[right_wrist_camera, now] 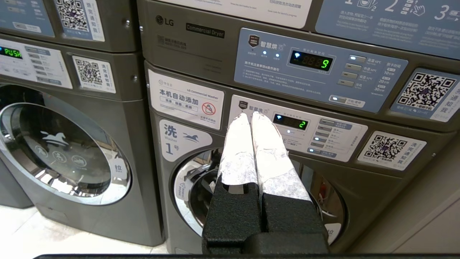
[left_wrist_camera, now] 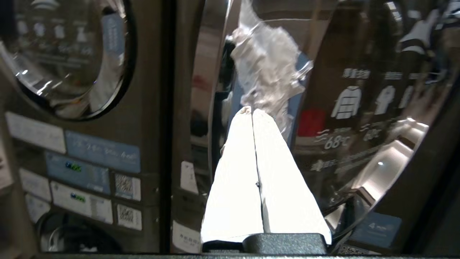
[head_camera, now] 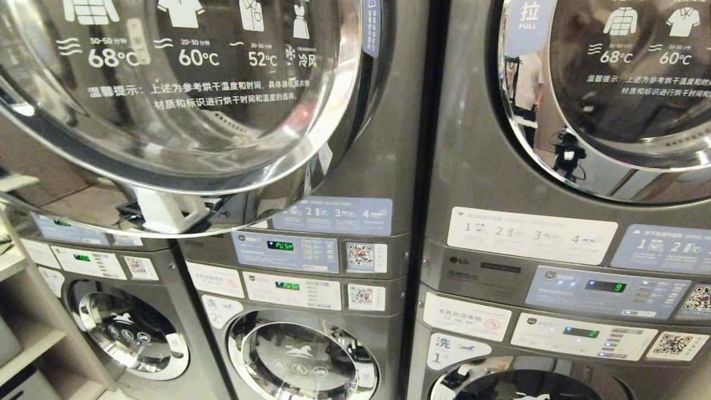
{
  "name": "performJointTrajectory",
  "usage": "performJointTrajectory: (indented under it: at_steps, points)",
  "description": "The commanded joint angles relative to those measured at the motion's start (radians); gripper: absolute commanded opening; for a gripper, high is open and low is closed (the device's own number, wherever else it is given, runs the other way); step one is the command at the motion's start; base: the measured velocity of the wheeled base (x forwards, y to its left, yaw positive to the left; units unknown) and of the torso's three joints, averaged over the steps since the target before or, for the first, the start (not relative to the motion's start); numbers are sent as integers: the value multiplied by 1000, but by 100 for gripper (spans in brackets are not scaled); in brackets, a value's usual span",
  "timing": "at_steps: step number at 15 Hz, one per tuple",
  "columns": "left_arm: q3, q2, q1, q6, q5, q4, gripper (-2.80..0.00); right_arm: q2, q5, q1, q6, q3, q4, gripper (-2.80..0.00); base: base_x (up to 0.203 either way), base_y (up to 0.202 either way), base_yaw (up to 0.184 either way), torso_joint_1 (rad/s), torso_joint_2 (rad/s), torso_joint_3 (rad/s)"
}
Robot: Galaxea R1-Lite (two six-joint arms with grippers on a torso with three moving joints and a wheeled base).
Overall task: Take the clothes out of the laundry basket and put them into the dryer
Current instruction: Close the dryer
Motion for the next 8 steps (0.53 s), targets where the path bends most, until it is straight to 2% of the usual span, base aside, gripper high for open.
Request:
performJointTrajectory:
  at_steps: [1, 3, 5, 8]
  points:
    - [19, 29, 1, -3, 19, 0, -280, 0, -1, 0, 3, 0, 0, -280, 0, 0, 0, 0, 0, 0]
    - [43, 50, 10, -8, 20, -1, -280, 0, -4, 0, 9, 0, -2, -280, 0, 0, 0, 0, 0, 0]
    - [45, 87, 38, -40, 16, -4, -280, 0, -4, 0, 9, 0, -2, -280, 0, 0, 0, 0, 0, 0]
    - [44, 157, 151, -73, -11, -57, -280, 0, -4, 0, 8, 0, -2, -280, 0, 0, 0, 0, 0, 0]
